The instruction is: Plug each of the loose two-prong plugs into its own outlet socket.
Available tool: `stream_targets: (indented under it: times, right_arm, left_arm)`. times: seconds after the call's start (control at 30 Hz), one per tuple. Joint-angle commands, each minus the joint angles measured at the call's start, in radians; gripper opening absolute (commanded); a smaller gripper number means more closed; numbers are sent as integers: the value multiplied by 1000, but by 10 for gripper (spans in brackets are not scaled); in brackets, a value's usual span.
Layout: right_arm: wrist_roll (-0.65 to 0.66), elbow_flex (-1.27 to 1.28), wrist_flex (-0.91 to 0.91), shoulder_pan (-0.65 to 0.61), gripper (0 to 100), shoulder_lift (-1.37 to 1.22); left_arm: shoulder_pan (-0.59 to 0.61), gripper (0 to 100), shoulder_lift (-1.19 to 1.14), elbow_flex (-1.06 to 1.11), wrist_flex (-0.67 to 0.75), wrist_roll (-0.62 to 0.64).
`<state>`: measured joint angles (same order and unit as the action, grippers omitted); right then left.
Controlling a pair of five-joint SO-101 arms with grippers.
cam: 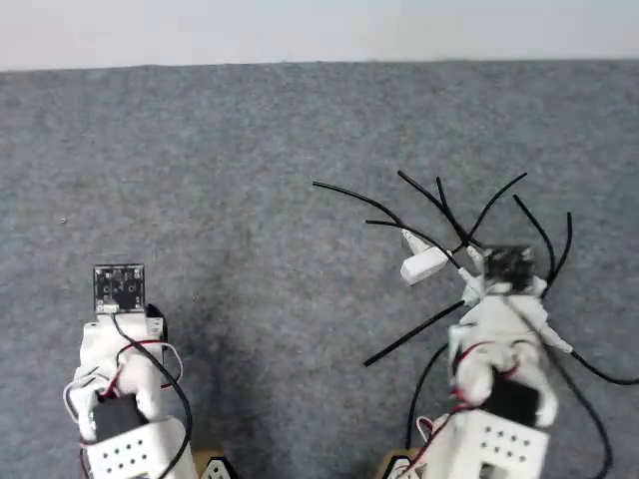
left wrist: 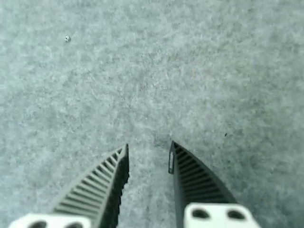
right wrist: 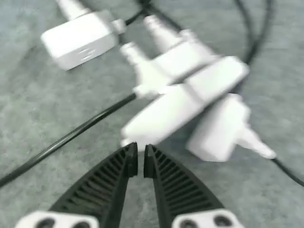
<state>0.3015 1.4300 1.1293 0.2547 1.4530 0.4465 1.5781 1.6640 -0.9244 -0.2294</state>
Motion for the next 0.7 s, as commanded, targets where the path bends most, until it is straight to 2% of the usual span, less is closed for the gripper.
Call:
stream_targets:
  times: [0.0, 0.07, 0.17, 0.33, 0.43, 0.67]
  right_arm:
    - [15, 143, 30, -97, 20, 182]
    - [17, 167, 93, -133, 16, 283]
    - [18, 193, 194, -139, 20, 381]
    - [17, 256, 143, -137, 16, 335]
    - [18, 255, 168, -131, 15, 337]
    - [21, 255, 166, -134, 15, 335]
  left_arm:
    - [-11, 137, 244, 8, -195, 9]
    - [-11, 137, 258, 1, -249, 9]
    - [-11, 137, 229, -5, -249, 9]
    - [-9, 134, 244, 19, -269, 8]
    - [-9, 134, 245, 18, -351, 2]
    - [-5, 134, 244, 18, -344, 3]
